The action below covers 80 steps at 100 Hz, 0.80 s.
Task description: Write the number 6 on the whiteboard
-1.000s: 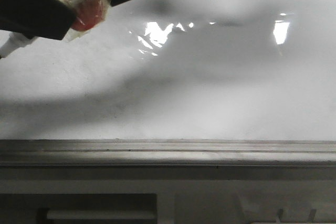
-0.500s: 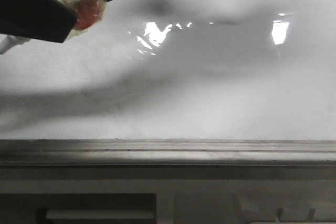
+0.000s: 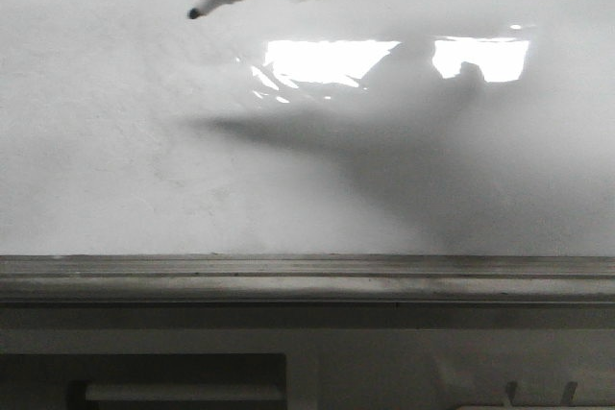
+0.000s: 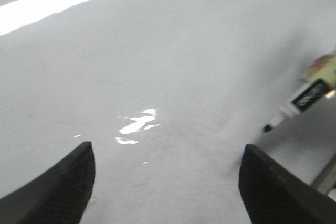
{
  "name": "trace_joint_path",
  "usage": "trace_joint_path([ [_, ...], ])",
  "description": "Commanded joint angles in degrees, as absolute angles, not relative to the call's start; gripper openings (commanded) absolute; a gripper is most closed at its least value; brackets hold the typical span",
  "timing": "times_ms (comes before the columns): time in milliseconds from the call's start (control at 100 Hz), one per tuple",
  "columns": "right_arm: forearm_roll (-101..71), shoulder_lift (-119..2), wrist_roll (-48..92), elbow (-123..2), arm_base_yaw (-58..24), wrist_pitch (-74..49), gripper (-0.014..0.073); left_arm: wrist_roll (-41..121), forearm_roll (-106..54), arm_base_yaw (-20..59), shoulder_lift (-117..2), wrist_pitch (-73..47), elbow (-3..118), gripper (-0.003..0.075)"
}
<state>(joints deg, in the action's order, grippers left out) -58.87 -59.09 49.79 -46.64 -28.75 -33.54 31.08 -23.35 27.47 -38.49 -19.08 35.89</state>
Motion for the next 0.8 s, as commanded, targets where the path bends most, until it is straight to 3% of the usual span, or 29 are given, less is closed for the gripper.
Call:
trace_joint_path([
  [0,-60.5,-52.3,50.7,-43.3,-28.9,-25.3,-0.0045,30.2,-26.1,23.3,-36.1,-15.7,35.8,0.0501],
  [240,-60.5,-42.2,50.7,-34.7,-28.9,-12.3,-0.0045,30.2,-30.2,15.6,-32.0,-15.6,31.7,0.0501],
  [480,-61.1,-46.3,50.7,-35.6,-28.9,-1.3,-0.0045,30.2,-31.3,15.3,-31.8,-15.6,31.7,0.0501],
  [650,-61.1,-55.3,50.7,-40.6,-28.9,-3.3,-0.0045,30.2,-31.7,15.3,-31.8,-15.3,31.7,0.0501],
  [790,-60.6,-62.0,50.7,-44.7,-28.9,-16.0,-0.0045,30.4,-31.7,15.3,-31.8,-15.0,31.7,0.0501],
])
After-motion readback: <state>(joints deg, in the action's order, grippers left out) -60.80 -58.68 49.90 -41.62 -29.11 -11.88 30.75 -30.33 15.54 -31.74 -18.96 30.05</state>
